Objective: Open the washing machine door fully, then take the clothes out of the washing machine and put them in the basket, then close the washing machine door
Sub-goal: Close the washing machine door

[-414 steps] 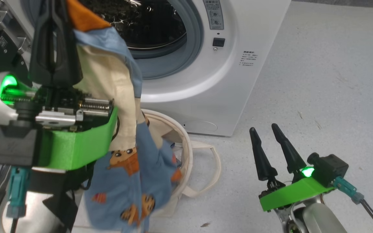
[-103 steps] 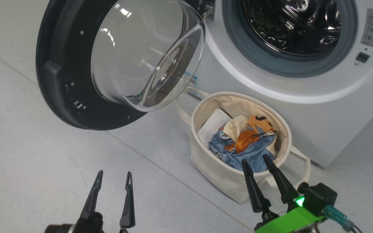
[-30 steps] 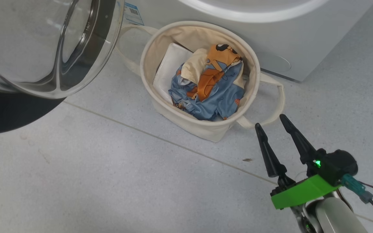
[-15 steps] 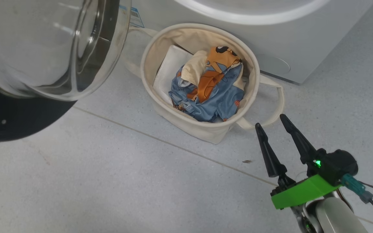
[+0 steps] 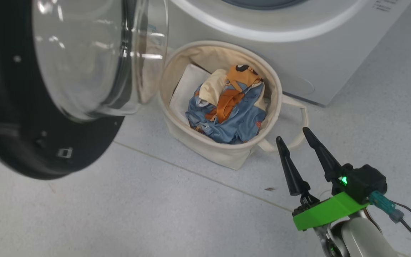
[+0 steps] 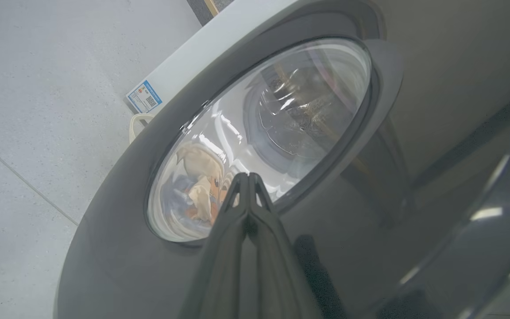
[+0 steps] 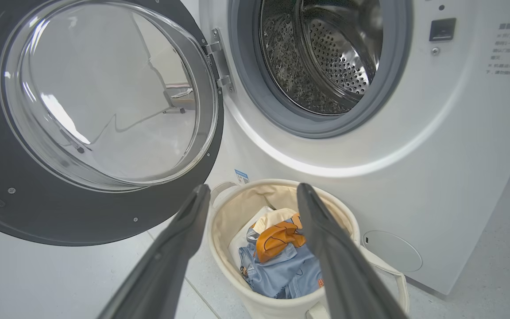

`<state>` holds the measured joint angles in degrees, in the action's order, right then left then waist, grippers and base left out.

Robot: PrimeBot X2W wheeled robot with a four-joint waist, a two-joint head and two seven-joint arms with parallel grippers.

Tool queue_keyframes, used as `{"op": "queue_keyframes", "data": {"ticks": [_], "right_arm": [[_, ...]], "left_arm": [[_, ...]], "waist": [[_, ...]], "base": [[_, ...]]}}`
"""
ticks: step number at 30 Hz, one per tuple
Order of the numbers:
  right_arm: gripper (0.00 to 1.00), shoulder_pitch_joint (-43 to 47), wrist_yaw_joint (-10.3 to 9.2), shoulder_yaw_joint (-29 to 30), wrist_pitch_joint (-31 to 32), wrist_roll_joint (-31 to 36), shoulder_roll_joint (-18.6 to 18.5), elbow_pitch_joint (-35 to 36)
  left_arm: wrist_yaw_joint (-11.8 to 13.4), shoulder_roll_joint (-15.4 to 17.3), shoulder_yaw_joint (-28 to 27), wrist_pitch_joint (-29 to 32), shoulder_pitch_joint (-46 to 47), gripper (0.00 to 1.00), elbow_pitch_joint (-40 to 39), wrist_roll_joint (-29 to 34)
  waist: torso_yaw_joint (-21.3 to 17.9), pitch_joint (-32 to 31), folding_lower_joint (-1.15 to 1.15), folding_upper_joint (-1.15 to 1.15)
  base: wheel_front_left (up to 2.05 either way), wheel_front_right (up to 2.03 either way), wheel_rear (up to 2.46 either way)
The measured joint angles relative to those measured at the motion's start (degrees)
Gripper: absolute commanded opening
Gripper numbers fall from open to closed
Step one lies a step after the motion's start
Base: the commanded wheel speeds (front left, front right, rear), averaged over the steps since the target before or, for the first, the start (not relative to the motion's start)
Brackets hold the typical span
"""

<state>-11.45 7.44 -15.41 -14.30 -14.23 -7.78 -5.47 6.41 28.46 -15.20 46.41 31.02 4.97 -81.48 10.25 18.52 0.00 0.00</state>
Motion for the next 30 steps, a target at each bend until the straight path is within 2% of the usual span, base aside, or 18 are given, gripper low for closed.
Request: {"op": "queue_keyframes", "data": {"ticks": [10, 11, 12, 13, 15, 24, 30], "right_arm": [[1.0, 0.15, 0.0, 0.26, 0.0, 0.01, 2.29, -1.07], [1.0, 0.17, 0.0, 0.27, 0.0, 0.01, 2.53, -1.16], [1.0, 0.23, -0.01, 0.29, 0.0, 0.01, 2.63, -1.22], [1.0, 0.27, 0.0, 0.3, 0.0, 0.01, 2.71, -1.36], [1.0, 0.38, -0.01, 0.3, 0.0, 0.0, 3.18, -1.44], [1.0, 1.32, 0.0, 0.76, 0.0, -0.58, 3.91, -2.22], [1.0, 1.29, -0.01, 0.94, 0.0, -1.86, 4.04, -2.03]], "left_arm": [[-4.54, -4.25, 6.86, 0.05, -3.4, 0.0, -4.54, 2.6], [-5.09, -4.54, 7.53, -0.43, -3.76, 0.1, -5.0, 3.39], [-5.49, -4.77, 8.17, -0.73, -4.13, 0.14, -5.22, 4.28], [-6.05, -4.88, 9.01, -0.74, -4.53, 0.13, -5.45, 4.91], [-6.53, -5.88, 9.85, -1.29, -5.29, 0.0, -5.77, 5.16], [-9.21, -8.79, 14.12, -2.56, -5.94, 0.0, -6.1, 6.39], [-11.52, -10.8, 17.82, -5.68, -5.77, 0.0, -4.76, 10.49]], "waist": [[-1.83, -3.17, 0.0, 0.0], [-2.18, -3.47, 0.0, 0.0], [-2.54, -3.74, 0.0, 0.0], [-2.93, -4.01, 0.0, 0.0], [-3.83, -4.55, 0.0, 0.0], [-8.33, -6.17, 0.0, 0.0], [-11.25, -6.21, 0.0, 0.0]], "base": [[0.0, 0.0, 0.0], [0.0, 0.0, 0.0], [0.0, 0.0, 0.0], [0.0, 0.0, 0.0], [0.0, 0.0, 0.0], [0.0, 0.0, 0.0], [0.0, 0.0, 0.0]]}}
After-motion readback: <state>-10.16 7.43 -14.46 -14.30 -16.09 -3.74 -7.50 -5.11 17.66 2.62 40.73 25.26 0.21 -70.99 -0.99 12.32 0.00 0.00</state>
